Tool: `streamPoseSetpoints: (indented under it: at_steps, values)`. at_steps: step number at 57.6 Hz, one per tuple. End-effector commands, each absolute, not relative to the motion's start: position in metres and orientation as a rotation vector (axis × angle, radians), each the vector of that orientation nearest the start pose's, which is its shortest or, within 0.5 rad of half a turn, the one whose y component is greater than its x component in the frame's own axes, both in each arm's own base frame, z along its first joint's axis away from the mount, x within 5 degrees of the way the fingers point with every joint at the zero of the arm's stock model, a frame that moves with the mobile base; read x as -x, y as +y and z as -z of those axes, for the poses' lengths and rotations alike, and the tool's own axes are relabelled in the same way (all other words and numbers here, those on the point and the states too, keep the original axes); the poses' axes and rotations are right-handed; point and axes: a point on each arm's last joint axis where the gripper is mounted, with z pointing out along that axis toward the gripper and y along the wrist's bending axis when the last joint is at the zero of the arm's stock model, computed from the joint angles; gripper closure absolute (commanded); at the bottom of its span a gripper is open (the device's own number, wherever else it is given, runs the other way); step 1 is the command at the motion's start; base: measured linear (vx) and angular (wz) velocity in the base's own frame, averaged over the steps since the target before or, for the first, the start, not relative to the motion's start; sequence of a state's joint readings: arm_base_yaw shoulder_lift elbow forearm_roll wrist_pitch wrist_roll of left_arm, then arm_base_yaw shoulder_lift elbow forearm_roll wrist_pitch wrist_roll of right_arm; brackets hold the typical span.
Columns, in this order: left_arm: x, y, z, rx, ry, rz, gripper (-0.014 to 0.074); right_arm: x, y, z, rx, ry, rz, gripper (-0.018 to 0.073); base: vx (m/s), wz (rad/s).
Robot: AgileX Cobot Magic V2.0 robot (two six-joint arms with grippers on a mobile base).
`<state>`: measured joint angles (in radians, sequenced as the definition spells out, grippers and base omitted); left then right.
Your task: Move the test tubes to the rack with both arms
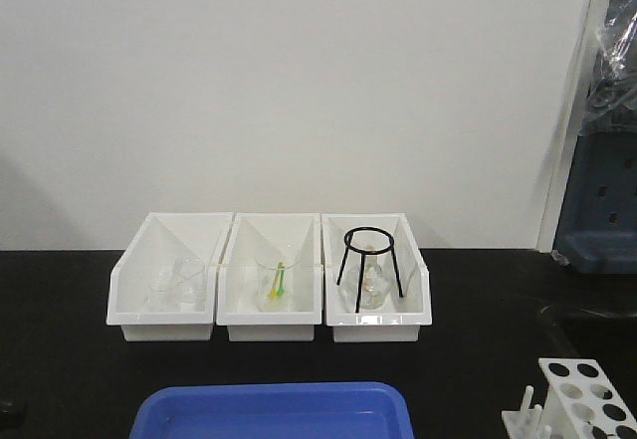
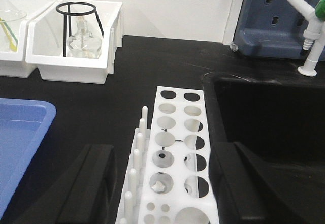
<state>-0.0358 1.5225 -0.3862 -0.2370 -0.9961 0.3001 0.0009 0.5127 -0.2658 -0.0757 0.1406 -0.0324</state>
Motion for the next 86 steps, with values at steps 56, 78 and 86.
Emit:
streamPoseSetpoints:
  at_steps: [56,78,86]
  values:
    - [-0.233,-0.042,-0.337,-0.093,1.28,0.606,0.0598,-0.135,0.002,-0.278,0.158,2.034,0.067,0.0093,0.0,0.0]
    - [-0.263,-0.073,-0.356,-0.192,1.371,0.859,0.0598,-0.204,0.03,-0.325,0.39,1.96,-0.226,0.0093,0.0,0.0]
    - [-0.276,-0.095,-0.335,-0.235,1.407,0.963,0.0598,-0.221,0.04,-0.329,0.471,1.926,-0.317,0.0093,0.0,0.0]
